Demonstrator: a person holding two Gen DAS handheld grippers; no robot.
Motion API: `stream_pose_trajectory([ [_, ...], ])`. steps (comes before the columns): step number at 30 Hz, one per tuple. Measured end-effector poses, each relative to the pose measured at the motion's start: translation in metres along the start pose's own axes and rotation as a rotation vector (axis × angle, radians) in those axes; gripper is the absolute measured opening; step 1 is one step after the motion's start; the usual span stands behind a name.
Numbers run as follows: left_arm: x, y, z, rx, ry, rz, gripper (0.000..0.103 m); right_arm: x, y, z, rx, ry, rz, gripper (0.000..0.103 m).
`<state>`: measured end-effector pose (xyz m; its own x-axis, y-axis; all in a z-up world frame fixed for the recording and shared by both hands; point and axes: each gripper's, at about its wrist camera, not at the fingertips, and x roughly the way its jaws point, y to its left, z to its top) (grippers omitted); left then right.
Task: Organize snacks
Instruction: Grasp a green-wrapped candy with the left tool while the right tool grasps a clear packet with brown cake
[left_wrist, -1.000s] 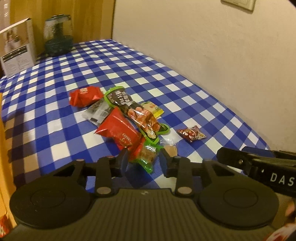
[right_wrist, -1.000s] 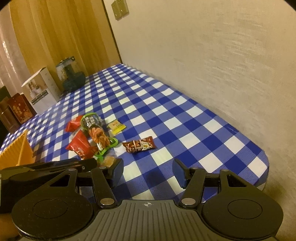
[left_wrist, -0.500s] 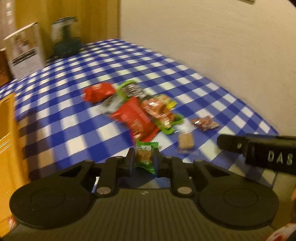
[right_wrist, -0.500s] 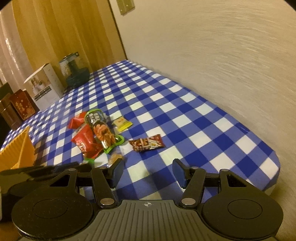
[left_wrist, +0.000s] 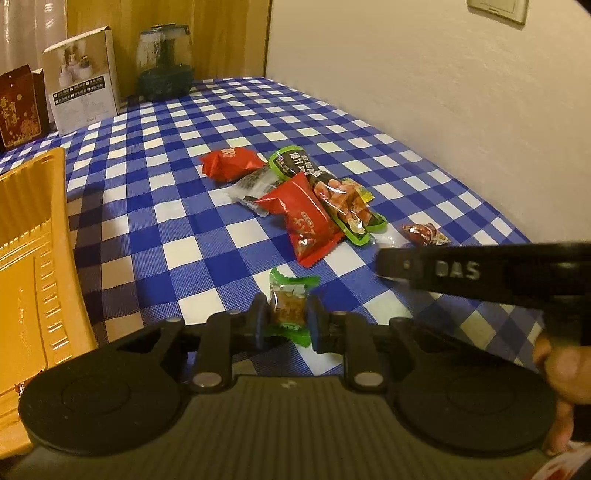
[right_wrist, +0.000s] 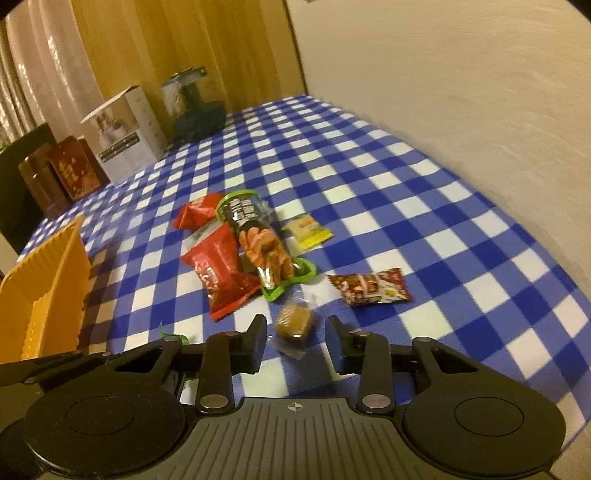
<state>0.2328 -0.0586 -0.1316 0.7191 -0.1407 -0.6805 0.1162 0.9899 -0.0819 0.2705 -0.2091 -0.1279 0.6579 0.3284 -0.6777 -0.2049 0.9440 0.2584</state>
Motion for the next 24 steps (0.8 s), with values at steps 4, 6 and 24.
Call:
stream_pose_trajectory([
  [4, 0.001, -0.002, -0.001, 0.012, -0.011, 0.002, 0.021, 0.011, 0.008, 0.002, -0.037, 0.008, -0.012, 0.035],
  [6, 0.001, -0.002, -0.002, 0.021, -0.015, 0.002, 0.021, 0.015, 0.014, 0.003, -0.079, 0.003, -0.041, 0.031],
  [24, 0.005, -0.007, -0.001, 0.053, -0.021, 0.045, 0.027, 0.002, 0.009, -0.003, -0.067, -0.021, -0.072, 0.022],
])
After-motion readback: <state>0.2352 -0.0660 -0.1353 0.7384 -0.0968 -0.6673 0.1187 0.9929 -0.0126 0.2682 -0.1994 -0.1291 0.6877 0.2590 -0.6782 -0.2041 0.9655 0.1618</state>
